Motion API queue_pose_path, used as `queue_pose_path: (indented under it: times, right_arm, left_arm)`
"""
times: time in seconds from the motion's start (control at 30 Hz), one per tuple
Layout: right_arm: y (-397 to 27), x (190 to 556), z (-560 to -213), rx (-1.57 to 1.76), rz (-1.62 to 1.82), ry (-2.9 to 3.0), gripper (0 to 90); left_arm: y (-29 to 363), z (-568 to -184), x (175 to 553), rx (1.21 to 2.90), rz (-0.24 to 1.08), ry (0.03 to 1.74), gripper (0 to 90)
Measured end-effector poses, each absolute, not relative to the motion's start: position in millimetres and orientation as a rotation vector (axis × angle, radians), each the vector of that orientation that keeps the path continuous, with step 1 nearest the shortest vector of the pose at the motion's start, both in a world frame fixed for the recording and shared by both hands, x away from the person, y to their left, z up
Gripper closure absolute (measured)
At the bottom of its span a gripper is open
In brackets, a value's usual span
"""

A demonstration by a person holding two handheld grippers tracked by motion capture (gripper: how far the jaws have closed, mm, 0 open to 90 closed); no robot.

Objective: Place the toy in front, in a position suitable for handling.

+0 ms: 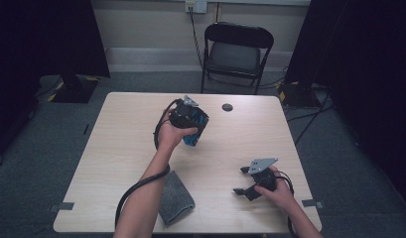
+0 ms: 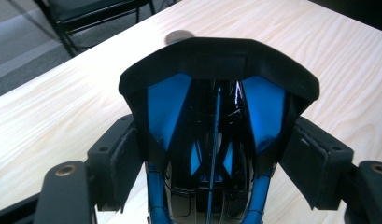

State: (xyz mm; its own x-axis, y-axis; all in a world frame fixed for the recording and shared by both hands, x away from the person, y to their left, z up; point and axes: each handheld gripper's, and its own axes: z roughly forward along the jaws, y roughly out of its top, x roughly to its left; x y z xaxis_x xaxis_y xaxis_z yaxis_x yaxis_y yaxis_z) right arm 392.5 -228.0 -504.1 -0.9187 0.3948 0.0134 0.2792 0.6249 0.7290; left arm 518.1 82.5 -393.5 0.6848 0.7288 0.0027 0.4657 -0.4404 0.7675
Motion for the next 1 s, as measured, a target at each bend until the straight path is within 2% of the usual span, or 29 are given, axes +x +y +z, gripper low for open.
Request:
queue_pose_path:
  times: [0.5, 0.7, 1.0]
  right_arm:
    - [-227.9, 392.5, -504.1, 0.564, 1.172, 2.696, 11.4]
    - [-227.8, 392.5, -504.1, 0.567, 1.171, 2.695, 11.4]
    - [-227.8, 392.4, -504.1, 0.568, 1.171, 2.695, 11.4]
  left_arm:
    - [136.4, -413.6, 501.9, 2.192, 0.411, 1.004, 25.3]
    - [129.9, -421.3, 509.6, 2.208, 0.387, 1.01, 25.3]
    - [109.3, -455.0, 524.0, 2.239, 0.351, 1.044, 25.3]
